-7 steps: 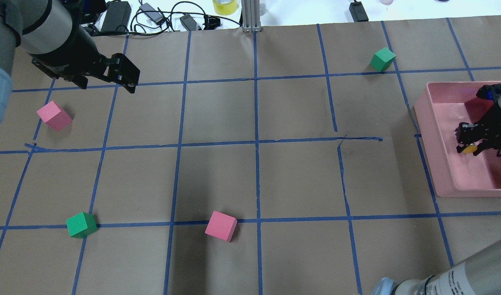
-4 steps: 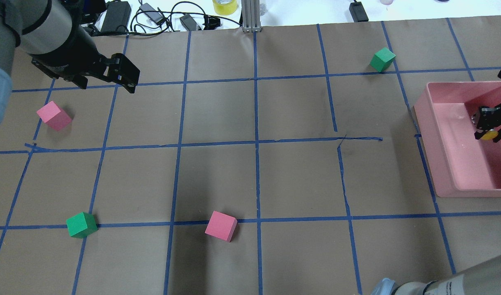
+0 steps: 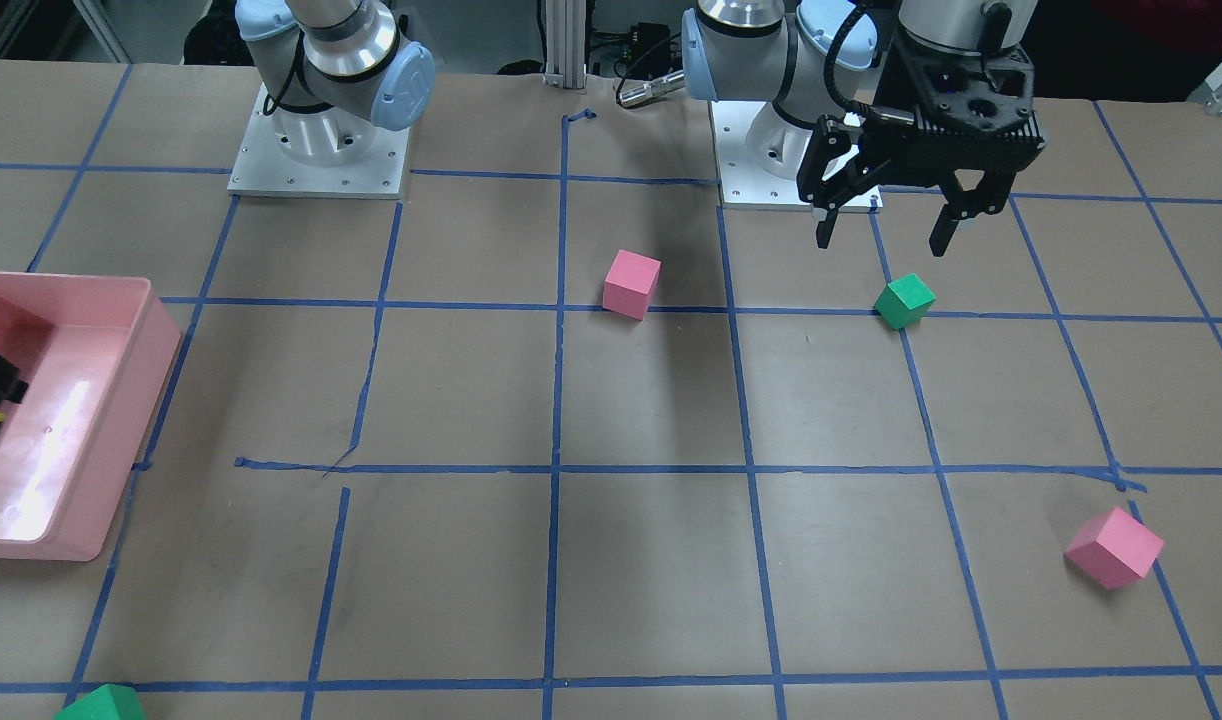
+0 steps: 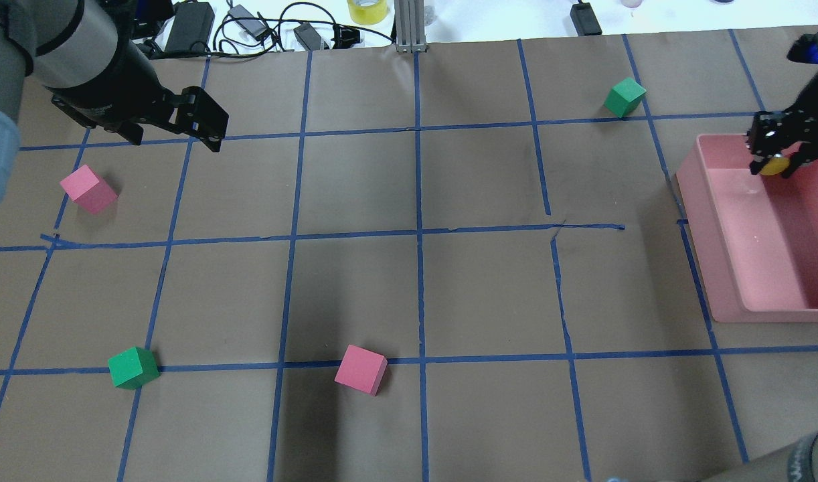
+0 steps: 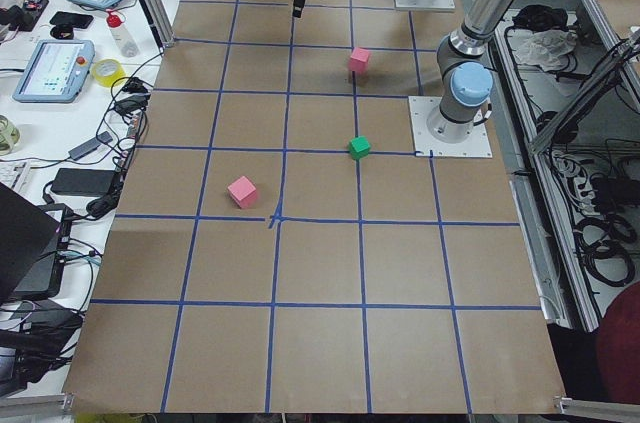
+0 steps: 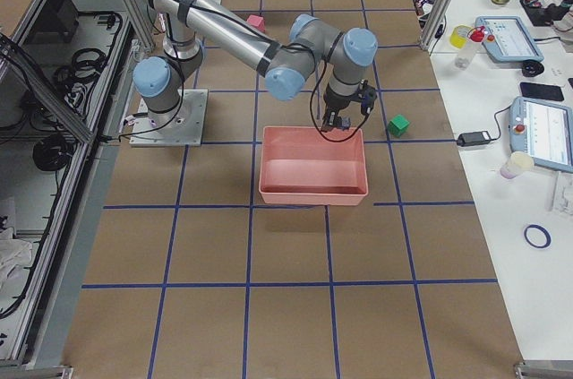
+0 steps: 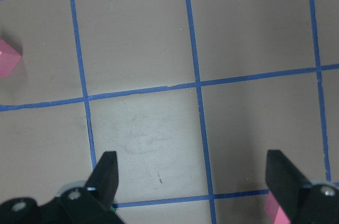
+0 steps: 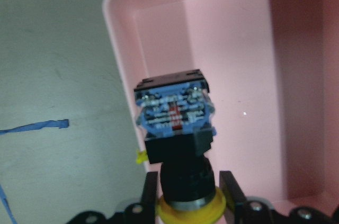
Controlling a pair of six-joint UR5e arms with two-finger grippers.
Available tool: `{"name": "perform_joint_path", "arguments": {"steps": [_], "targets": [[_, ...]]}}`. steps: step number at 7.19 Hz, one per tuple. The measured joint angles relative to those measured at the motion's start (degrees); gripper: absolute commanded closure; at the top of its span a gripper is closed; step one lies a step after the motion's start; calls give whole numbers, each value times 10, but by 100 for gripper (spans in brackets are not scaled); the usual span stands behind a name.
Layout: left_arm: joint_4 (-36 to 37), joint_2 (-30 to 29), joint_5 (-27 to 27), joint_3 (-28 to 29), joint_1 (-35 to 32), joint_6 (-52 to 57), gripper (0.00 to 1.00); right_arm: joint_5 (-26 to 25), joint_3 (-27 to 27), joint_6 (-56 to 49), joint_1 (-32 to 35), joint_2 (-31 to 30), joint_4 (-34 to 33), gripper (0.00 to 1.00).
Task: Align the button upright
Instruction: 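Lift the button out of the tray and carry it to the table center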
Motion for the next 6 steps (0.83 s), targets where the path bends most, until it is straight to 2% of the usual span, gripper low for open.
{"name": "perform_joint_path", "arguments": {"steps": [2, 4, 6], "targets": [[0, 0, 0, 0, 0, 0, 0, 17, -4, 94, 123, 20, -46, 100], [0, 0, 0, 0, 0, 0, 0, 27, -10, 205, 243, 88, -148, 100], [1, 0, 0, -1, 0, 0, 0, 54, -39, 278, 322, 137, -186, 100]]}}
